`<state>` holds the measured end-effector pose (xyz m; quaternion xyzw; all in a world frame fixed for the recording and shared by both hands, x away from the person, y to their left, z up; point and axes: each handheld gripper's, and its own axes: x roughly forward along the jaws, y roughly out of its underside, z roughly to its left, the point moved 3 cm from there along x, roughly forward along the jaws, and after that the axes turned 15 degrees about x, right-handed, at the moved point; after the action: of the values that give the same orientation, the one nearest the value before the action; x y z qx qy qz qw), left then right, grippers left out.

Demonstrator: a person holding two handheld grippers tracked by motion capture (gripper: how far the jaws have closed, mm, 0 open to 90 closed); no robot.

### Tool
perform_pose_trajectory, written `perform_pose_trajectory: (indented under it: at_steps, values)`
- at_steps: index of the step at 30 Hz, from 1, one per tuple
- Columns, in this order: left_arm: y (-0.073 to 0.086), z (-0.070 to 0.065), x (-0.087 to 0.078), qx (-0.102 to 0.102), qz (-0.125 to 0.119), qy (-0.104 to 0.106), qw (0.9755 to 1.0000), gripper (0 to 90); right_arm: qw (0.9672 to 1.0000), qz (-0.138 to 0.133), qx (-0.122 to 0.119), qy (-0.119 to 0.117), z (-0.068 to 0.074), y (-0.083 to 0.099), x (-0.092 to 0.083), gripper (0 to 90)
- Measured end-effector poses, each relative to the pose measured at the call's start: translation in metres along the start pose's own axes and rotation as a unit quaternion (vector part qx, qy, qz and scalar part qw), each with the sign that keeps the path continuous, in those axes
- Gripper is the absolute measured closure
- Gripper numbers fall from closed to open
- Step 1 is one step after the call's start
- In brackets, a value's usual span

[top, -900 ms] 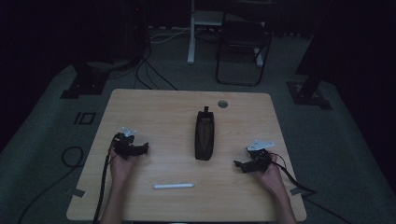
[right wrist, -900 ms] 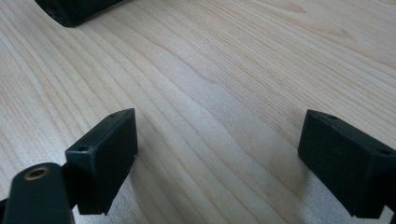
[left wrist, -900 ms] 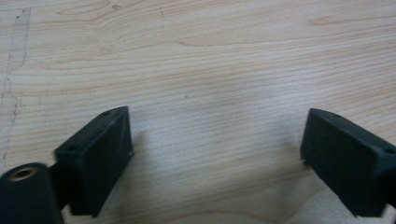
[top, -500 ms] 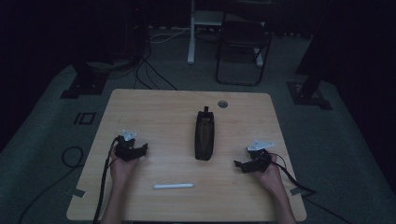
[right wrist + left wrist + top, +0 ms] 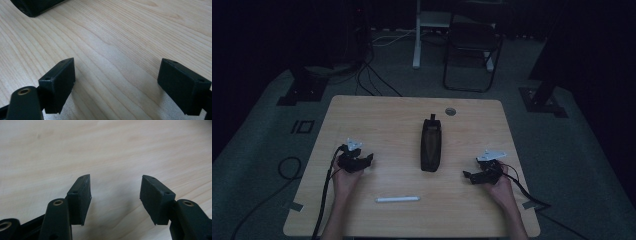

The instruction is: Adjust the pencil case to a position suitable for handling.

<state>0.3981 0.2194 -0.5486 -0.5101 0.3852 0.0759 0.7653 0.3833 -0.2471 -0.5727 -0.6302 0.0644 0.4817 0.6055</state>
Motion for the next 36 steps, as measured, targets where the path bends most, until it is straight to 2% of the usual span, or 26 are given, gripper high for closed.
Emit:
perform_pose_trajectory:
  at_steps: [2, 5, 11, 13, 16, 19, 20, 21, 27, 30, 32, 36]
  values:
    - [-0.010, -0.007, -0.007, 0.001, -0.019, 0.008, 0.9998, 39.4, 1.0000, 0.000, 0.000, 0.000, 0.000, 0.000, 0.000, 14.2]
    - [-0.017, -0.014, -0.010, 0.008, -0.024, 0.013, 0.9996, 35.6, 1.0000, 0.000, 0.002, 0.001, 0.000, 0.000, 0.000, 14.2]
    - [-0.041, -0.040, -0.019, 0.029, -0.041, 0.036, 0.9981, 29.3, 1.0000, 0.000, 0.002, 0.002, 0.000, 0.000, 0.000, 14.2]
    - [-0.049, -0.049, -0.020, 0.032, -0.047, 0.051, 0.9971, 27.9, 1.0000, 0.000, 0.002, 0.002, 0.000, 0.000, 0.000, 14.2]
    - [-0.058, -0.062, -0.019, 0.042, -0.047, 0.057, 0.9963, 26.1, 1.0000, 0.000, 0.002, 0.002, 0.000, 0.000, 0.000, 14.2]
    - [-0.063, -0.068, -0.017, 0.041, -0.052, 0.068, 0.9955, 24.9, 1.0000, 0.000, 0.002, 0.002, 0.000, 0.000, 0.000, 14.2]
    - [-0.067, -0.073, -0.016, 0.039, -0.053, 0.072, 0.9952, 24.9, 1.0000, 0.000, 0.002, 0.002, 0.000, 0.000, 0.000, 14.2]
    - [-0.069, -0.076, -0.015, 0.038, -0.054, 0.075, 0.9950, 22.2, 1.0000, 0.000, 0.002, 0.002, 0.000, 0.000, 0.000, 14.2]
    - [-0.080, -0.090, -0.012, 0.029, -0.073, 0.091, 0.9928, 21.5, 1.0000, 0.000, 0.003, 0.003, 0.000, 0.000, 0.000, 14.2]
    - [-0.085, -0.100, -0.009, 0.035, -0.076, 0.099, 0.9916, 21.5, 1.0000, 0.000, 0.003, 0.003, 0.000, 0.000, 0.000, 14.2]
    - [-0.088, -0.106, -0.007, 0.033, -0.080, 0.104, 0.9908, 21.5, 1.0000, 0.000, 0.003, 0.003, 0.000, 0.000, 0.000, 14.2]
    - [-0.093, -0.117, -0.003, 0.042, -0.080, 0.107, 0.9901, 21.5, 1.0000, 0.000, 0.003, 0.003, 0.000, 0.000, 0.000, 14.2]
